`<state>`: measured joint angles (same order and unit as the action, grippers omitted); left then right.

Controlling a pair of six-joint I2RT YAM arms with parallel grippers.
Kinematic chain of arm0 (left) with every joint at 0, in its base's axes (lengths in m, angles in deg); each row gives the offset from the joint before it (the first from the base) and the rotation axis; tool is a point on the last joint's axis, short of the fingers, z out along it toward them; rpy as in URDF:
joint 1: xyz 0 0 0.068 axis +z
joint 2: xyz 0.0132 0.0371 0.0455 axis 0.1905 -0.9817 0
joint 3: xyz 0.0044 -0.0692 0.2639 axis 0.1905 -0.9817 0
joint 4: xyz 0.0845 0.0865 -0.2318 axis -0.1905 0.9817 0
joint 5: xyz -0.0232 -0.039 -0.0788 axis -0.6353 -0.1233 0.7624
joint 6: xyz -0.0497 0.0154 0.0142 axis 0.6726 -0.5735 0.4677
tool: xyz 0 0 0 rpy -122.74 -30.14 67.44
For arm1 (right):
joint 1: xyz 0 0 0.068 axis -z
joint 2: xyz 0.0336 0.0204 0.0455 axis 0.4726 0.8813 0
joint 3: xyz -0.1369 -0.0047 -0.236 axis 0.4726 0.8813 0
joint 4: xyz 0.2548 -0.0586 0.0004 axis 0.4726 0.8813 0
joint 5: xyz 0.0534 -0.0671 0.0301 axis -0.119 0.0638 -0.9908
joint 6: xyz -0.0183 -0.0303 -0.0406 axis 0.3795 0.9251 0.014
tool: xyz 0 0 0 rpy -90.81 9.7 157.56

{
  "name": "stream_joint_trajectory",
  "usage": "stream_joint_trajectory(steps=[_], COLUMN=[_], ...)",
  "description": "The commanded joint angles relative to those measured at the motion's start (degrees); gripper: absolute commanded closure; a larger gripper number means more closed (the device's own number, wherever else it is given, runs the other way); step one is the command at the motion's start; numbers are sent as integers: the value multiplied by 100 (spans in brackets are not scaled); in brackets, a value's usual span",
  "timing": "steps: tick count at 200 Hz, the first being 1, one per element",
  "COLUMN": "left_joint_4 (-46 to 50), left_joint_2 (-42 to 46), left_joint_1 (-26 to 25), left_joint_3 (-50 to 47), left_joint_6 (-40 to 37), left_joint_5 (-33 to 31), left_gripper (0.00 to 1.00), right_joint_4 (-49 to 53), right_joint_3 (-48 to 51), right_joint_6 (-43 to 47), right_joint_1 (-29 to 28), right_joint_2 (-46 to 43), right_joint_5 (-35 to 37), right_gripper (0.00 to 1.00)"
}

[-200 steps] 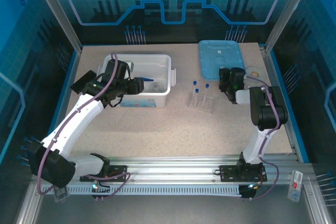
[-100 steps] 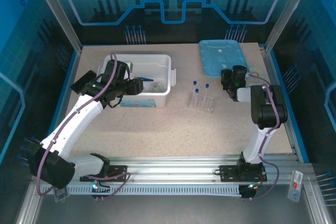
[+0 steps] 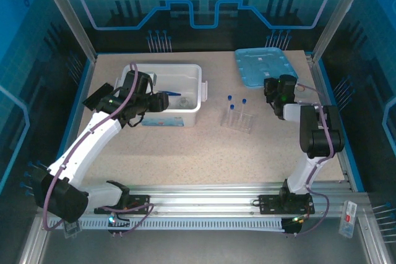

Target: Organize the chemistry lab equipment

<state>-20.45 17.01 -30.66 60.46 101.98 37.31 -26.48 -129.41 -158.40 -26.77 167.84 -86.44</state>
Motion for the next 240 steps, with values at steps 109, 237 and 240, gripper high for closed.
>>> stream_joint_trajectory(steps=[109,237,240], left_joint_4=[41,-1807,-1853], left_joint_2=[196,885,911], left_joint_1=[133,1486,1507], left_joint_3=[417,-2,-16], left_joint_6=[627,3060,3116], left_joint_5=[452,3528,3570], left_gripper=[38,23,23], right_joint_4=[2415,971,882], right_joint_3=[-458,-1244,-1259], right_joint_6=[3692,10843,11007], right_joint_1=[-495,-4739,-4805], right_joint_2=[-3287,-3373,-3306], right_joint_5=[991,4938,4986], right_gripper=[100,100,100])
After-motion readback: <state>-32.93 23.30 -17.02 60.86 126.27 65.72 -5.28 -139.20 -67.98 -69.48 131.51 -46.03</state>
